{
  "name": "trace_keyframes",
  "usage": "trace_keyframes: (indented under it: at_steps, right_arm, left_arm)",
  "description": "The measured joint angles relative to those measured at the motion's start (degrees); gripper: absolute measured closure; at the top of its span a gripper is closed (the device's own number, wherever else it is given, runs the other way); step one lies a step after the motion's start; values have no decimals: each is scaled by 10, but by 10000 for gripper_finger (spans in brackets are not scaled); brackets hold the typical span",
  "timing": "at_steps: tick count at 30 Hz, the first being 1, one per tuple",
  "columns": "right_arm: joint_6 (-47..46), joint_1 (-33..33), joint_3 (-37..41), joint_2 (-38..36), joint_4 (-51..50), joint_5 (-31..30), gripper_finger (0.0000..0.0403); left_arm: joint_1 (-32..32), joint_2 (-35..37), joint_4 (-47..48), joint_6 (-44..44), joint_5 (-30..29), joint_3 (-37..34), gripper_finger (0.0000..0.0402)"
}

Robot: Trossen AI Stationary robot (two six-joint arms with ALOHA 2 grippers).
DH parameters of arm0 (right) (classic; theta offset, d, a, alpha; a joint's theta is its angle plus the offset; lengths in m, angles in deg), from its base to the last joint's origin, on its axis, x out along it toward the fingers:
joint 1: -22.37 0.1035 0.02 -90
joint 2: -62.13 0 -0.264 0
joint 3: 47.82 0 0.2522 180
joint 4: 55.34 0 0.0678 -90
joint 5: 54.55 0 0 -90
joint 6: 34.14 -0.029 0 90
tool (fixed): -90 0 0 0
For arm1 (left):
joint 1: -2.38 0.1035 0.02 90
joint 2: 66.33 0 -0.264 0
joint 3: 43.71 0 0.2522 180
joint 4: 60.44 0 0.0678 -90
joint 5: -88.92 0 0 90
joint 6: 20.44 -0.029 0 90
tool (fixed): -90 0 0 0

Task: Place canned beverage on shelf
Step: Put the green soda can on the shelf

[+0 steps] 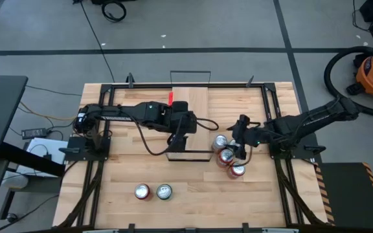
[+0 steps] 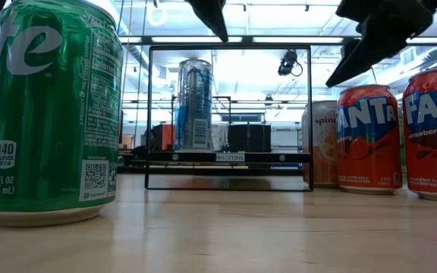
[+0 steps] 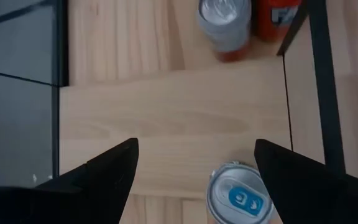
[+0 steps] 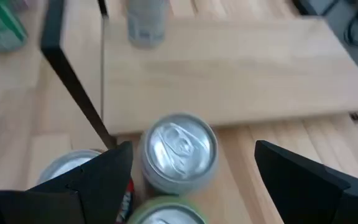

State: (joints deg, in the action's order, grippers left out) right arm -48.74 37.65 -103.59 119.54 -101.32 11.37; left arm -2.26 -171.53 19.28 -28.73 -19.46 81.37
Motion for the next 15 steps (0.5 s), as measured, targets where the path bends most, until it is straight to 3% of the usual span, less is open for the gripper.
trace_keyframes:
  at_steps: [6,15]
  right_arm:
    - [-66,23,-82,39,-139,7,55]
    - [-133,43,-84,30,-187,36,55]
  left_arm:
    - [-10,0,-2,8,-5,0,70]
    - [-14,0,7,31,-4,0,70]
